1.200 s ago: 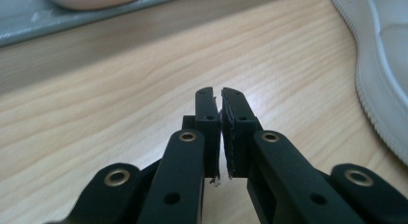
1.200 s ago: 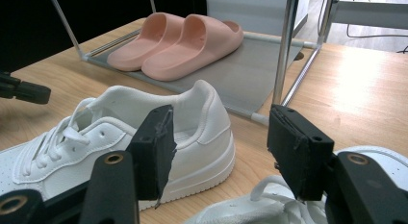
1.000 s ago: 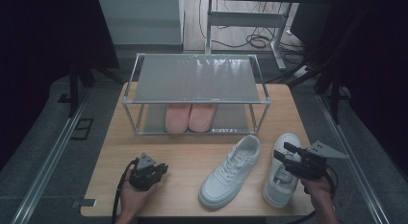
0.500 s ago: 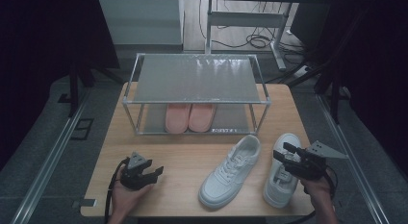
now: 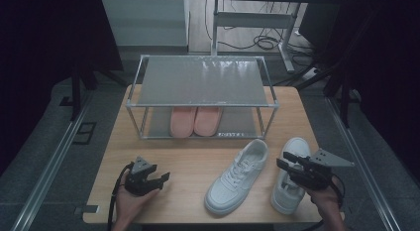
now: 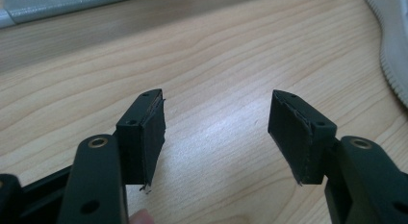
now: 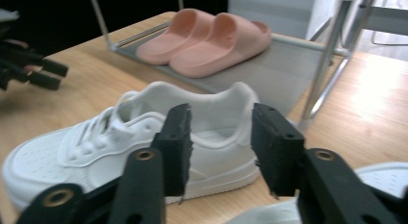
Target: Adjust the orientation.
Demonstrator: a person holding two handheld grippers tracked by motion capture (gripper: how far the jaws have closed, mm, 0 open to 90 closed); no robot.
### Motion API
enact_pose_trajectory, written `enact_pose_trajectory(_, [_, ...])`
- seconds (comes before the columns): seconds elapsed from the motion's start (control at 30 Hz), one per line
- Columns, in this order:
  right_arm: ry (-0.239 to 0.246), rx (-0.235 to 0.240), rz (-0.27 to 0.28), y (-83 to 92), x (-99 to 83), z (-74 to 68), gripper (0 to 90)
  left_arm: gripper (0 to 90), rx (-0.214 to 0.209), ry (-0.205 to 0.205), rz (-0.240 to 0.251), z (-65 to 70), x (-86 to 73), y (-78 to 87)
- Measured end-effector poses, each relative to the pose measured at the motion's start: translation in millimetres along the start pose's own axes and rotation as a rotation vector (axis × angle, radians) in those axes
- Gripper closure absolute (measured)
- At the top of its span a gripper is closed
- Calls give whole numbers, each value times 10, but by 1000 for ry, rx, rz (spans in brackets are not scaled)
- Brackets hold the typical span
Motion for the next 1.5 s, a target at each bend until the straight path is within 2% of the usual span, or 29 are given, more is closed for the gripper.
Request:
enact_pose_trajectory(0.07, [21,38,-14,-16,1,-108,685,386,-12,0,0,36,7,4])
enact_pose_trajectory(0.1, [21,38,-14,-16,1,-108,685,386,-12,0,0,36,7,4])
enact_pose_trajectory(0.23, [43,91,-37,-56,-20,-258,801,385,-26,-10,-4,99,9,-4])
enact_pose_trajectory(0.27, [43,91,-37,-56,-20,-258,801,385,-26,-10,-4,99,9,-4])
enact_pose_trajectory(0.3, [55,123,-54,-78,-42,-352,847,386,-22,-7,-8,92,4,-7])
enact_pose_trajectory(0.37, [62,137,-63,-88,-55,-402,865,385,-22,-2,-8,83,2,-5])
enact_pose_trajectory(0.4, [77,176,-83,-114,-81,-537,894,386,-18,7,-7,67,5,2])
enact_pose_trajectory(0.47, [85,188,-86,-126,-87,-586,897,386,-17,7,-6,54,9,7])
enact_pose_trajectory(0.57, [114,235,-114,-173,-115,-809,900,387,-15,18,-2,32,20,27])
enact_pose_trajectory(0.6, [143,268,-140,-195,-154,-955,900,388,-16,21,2,26,27,36])
enact_pose_trajectory(0.63, [143,268,-140,-195,-154,-955,900,389,-16,21,2,26,27,36])
enact_pose_trajectory(0.73, [186,312,-180,-225,-239,-1164,900,389,-19,25,2,29,32,43])
enact_pose_trajectory(0.77, [207,332,-204,-245,-297,-1276,900,389,-20,25,2,32,32,44])
enact_pose_trajectory(0.87, [230,353,-238,-275,-386,-1389,900,390,-22,27,2,38,33,45])
enact_pose_trajectory(1.07, [259,373,-315,-368,-601,-1504,900,390,-25,26,0,48,29,39])
enact_pose_trajectory(1.17, [269,372,-333,-394,-653,-1528,900,390,-24,29,-3,45,22,33])
enact_pose_trajectory(1.33, [274,369,-355,-424,-708,-1539,900,390,-25,27,-7,45,11,26])
enact_pose_trajectory(1.5, [273,351,-380,-433,-758,-1487,900,390,-23,31,-7,33,7,25])
Point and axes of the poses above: each handheld gripper's, and its own axes: y roughly backward along the jaws, x roughly out of its top, z roughly to its right, the point moved 10 cm from there along -y, roughly forward along the jaws, and after that the axes turned 13 degrees about z, right-handed, at the moved point
